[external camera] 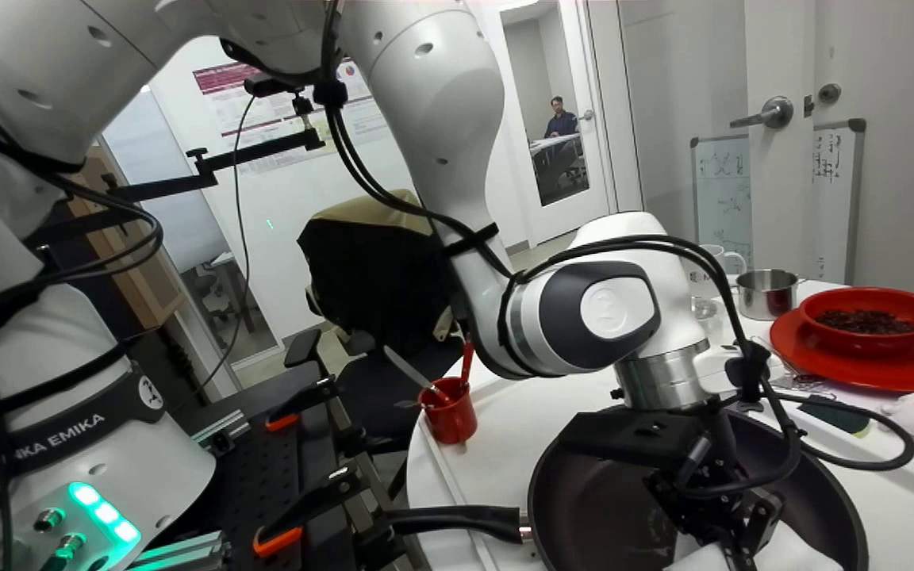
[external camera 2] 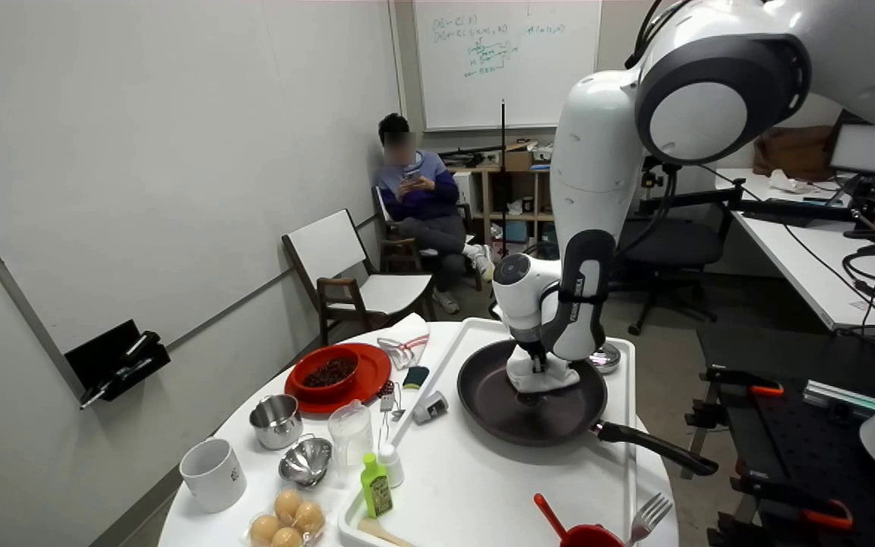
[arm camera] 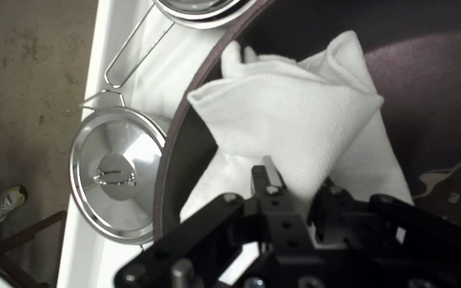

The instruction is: Use the white towel to wipe the pan

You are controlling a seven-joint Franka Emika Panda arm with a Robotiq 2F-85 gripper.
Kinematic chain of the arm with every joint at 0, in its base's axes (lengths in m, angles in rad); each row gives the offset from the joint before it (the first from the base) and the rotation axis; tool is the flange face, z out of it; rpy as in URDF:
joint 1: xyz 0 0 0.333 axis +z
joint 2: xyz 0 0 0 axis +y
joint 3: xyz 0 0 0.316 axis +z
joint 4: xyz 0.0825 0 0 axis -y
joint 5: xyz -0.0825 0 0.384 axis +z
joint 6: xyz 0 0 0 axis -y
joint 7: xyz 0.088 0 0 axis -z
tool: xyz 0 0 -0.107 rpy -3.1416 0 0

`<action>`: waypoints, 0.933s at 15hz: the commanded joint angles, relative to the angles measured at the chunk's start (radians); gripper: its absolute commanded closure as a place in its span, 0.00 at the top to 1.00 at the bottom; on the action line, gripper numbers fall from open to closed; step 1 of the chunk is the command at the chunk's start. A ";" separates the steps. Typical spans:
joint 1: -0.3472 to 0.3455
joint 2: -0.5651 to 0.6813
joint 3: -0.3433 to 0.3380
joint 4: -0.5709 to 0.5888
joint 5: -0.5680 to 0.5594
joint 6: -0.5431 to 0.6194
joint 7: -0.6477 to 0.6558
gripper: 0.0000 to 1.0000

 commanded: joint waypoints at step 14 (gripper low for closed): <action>-0.011 0.049 0.099 0.178 0.046 -0.021 0.027 0.07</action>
